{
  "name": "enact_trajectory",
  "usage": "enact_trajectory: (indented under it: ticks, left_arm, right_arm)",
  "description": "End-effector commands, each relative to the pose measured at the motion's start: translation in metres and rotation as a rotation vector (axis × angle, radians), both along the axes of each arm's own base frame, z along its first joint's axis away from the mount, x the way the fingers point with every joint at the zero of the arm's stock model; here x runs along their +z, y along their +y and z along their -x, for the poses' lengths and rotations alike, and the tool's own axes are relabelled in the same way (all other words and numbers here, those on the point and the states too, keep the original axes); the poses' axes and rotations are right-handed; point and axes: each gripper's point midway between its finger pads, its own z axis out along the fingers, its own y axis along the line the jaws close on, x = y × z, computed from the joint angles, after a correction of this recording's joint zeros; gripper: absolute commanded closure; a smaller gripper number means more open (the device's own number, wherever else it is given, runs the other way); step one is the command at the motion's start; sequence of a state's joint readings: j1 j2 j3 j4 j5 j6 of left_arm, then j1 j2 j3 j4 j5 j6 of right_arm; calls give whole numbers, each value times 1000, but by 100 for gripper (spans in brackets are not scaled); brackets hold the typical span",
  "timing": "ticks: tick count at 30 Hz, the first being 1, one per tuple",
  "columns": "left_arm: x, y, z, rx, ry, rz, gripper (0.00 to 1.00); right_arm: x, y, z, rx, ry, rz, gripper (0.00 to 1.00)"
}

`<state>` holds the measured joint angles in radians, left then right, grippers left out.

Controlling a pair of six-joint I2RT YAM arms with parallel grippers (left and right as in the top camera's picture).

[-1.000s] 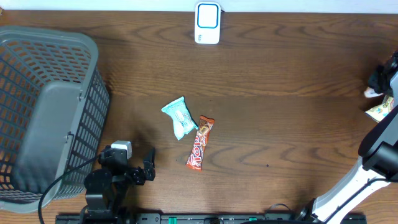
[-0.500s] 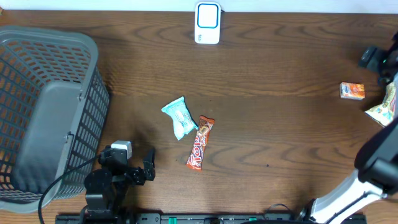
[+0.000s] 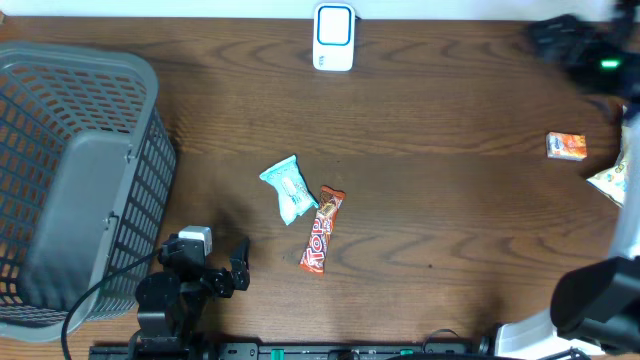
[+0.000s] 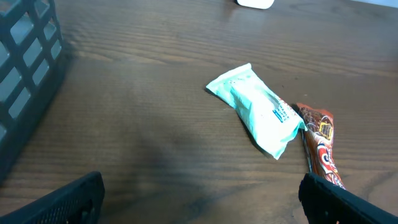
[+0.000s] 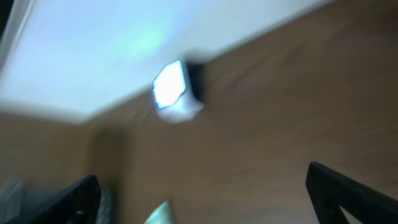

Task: Scan the item barcode
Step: 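Reach the right gripper to the mint-green wipes pack and grasp it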

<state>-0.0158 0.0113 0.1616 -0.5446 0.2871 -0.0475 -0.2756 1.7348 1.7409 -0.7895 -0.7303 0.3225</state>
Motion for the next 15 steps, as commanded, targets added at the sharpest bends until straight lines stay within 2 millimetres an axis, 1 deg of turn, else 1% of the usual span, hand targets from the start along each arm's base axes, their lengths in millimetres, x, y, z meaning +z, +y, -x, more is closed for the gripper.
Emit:
enact_trajectory:
  ticks: [1,5,7,8,11,12,13,15]
  left_arm:
    - [-7,-1,2,-12,18,-3,0]
    - [-7,-1,2,-12,19,-3,0]
    - [-7,-1,2,-12,18,-3,0]
    - [-7,-1,2,-12,18,-3,0]
    - [-7,-1,2,-12,19,-3,0]
    - [-7,-1,2,-12,19,-3,0]
    - [-7,-1,2,-11,18,-3,0]
    - [-7,-1,2,-12,18,-3,0]
  right_arm:
    - [-13,102,20,290,59,-123,1]
    - [-37,190,51,570,25,-28,1]
    - [-58,224,64,641,27,82,1]
    - [-73,236,68,646,43,162,1]
    - [-115,261,78,624,82,434,1]
    - [-126,268,81,625,85,501,1]
    - [-139,279,87,633,87,581,1]
    - [-155,299,96,657,79,676,1]
